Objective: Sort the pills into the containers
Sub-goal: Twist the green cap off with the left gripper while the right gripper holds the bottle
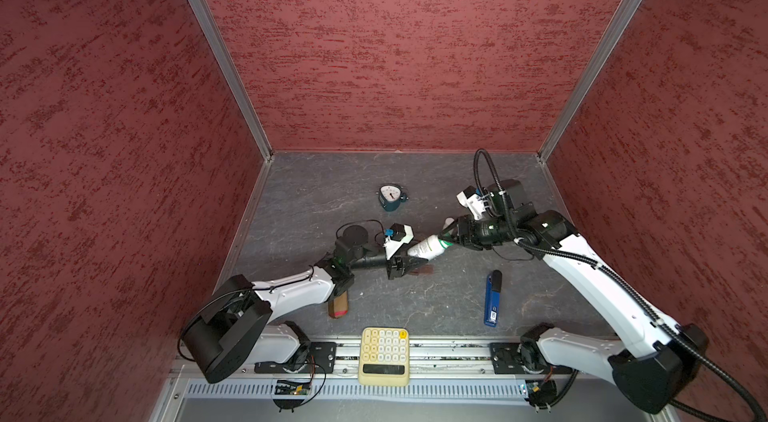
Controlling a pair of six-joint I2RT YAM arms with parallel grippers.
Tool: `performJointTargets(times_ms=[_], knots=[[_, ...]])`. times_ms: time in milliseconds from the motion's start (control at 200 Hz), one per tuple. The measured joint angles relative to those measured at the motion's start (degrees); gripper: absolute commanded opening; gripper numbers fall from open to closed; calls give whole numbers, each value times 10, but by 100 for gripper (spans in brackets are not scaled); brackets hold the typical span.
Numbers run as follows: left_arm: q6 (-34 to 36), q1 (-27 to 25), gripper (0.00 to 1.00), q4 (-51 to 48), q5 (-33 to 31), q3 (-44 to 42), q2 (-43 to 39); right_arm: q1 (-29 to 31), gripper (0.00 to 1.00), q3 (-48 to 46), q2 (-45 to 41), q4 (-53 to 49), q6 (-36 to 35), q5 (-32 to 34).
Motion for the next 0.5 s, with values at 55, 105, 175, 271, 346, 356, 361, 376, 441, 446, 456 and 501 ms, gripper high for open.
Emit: performJointTargets(times_ms=[55, 105, 175, 271, 346, 356, 361, 376, 441, 446, 456, 501], knots=[[0, 0, 0, -11, -1, 2, 0, 3, 29, 2, 2, -12, -9, 20], [0, 0, 0, -20, -1, 5, 0, 7, 29, 7, 6, -24, -16, 37], [0, 0, 0, -28, -2, 8, 0, 11, 29, 15, 11, -36, -25, 57], [0, 0, 0, -32, -3, 10, 0, 17, 31, 19, 12, -44, -32, 74], [0, 0, 0, -33, -3, 10, 0, 19, 35, 20, 12, -46, -35, 82], [0, 0, 0, -33, -3, 10, 0, 19, 36, 20, 12, -47, -35, 82], [0, 0, 0, -33, -3, 10, 0, 19, 37, 20, 12, -47, -35, 82], [0, 0, 0, -33, -3, 10, 0, 19, 38, 20, 12, -47, -35, 83], [0, 0, 0, -31, -3, 10, 1, 19, 41, 23, 12, -48, -35, 82], [0, 0, 0, -31, -3, 10, 1, 19, 42, 23, 12, -49, -35, 82], [0, 0, 0, -31, -3, 10, 1, 19, 42, 23, 12, -48, -35, 82], [0, 0, 0, -28, -3, 10, 1, 19, 44, 24, 12, -49, -35, 82]])
